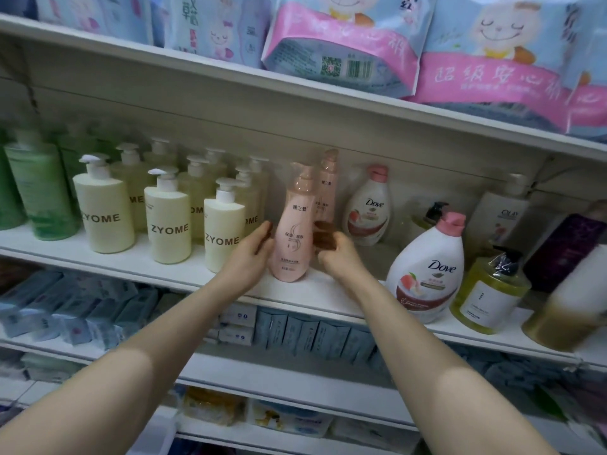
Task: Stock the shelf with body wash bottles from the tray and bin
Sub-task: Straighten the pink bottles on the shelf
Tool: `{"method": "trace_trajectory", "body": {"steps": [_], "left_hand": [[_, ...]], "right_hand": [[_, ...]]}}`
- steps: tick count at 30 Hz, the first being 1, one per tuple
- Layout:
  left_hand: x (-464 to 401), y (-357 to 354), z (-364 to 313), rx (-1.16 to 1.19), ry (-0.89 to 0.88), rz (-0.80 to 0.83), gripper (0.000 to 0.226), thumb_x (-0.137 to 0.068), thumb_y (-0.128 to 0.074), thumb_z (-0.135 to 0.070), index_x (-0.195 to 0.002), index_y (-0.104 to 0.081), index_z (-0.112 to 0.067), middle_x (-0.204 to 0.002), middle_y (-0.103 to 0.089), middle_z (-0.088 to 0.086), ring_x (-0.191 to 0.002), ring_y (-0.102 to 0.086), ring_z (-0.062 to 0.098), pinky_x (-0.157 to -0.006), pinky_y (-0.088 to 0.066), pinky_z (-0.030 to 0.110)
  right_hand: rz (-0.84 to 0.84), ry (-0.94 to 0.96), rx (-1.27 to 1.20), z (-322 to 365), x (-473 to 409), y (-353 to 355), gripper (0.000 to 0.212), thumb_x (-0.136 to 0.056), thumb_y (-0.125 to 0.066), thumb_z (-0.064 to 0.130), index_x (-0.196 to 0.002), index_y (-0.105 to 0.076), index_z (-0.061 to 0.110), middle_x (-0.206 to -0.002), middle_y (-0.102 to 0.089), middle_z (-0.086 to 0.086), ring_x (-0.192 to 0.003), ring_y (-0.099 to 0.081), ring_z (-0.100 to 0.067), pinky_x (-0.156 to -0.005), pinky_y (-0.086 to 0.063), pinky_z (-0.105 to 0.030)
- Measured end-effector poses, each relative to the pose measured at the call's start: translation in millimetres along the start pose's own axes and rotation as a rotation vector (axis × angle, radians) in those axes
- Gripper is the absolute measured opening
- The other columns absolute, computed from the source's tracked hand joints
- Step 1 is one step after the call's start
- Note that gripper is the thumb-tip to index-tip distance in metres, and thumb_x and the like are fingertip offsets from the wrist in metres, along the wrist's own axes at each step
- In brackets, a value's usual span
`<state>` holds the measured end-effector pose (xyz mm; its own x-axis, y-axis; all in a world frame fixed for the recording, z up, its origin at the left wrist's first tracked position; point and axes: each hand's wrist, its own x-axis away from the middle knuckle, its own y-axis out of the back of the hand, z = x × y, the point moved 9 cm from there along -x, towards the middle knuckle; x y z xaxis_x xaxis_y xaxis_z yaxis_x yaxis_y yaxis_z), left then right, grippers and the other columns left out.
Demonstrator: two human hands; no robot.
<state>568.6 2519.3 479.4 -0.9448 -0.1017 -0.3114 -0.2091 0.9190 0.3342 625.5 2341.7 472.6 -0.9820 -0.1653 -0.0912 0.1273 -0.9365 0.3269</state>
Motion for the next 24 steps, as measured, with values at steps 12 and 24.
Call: {"method": "trace_trajectory", "body": {"steps": [12,24], "left_hand": [[-116,23,-89,0.488,0.159,-0.049,0.041,-0.101,-0.038,-0.048,-0.123,-0.057,-0.019,-0.128,-0.057,-0.005,-0.115,-0.051,0.008,-0.096,-0.040,0.024],[-159,-11,-70,0.285,0.360,0.201,0.039,-0.100,-0.051,-0.031,-0.132,-0.053,-0.008,-0.133,-0.057,-0.002,-0.122,-0.052,0.017,-0.082,-0.046,0.024]], "right_hand": [[-0.359,0.150,0.070,89,-77,66,0.049,-0.099,-0.056,0.021,-0.145,-0.044,0.015,-0.137,-0.058,-0.012,-0.124,-0.056,-0.028,-0.109,-0.041,-0.038],[-0.136,0.031,0.192,77,-129,51,0.038,-0.101,-0.055,0.030,-0.134,-0.053,0.012,-0.129,-0.061,-0.012,-0.112,-0.061,-0.030,-0.097,-0.052,-0.048]]}}
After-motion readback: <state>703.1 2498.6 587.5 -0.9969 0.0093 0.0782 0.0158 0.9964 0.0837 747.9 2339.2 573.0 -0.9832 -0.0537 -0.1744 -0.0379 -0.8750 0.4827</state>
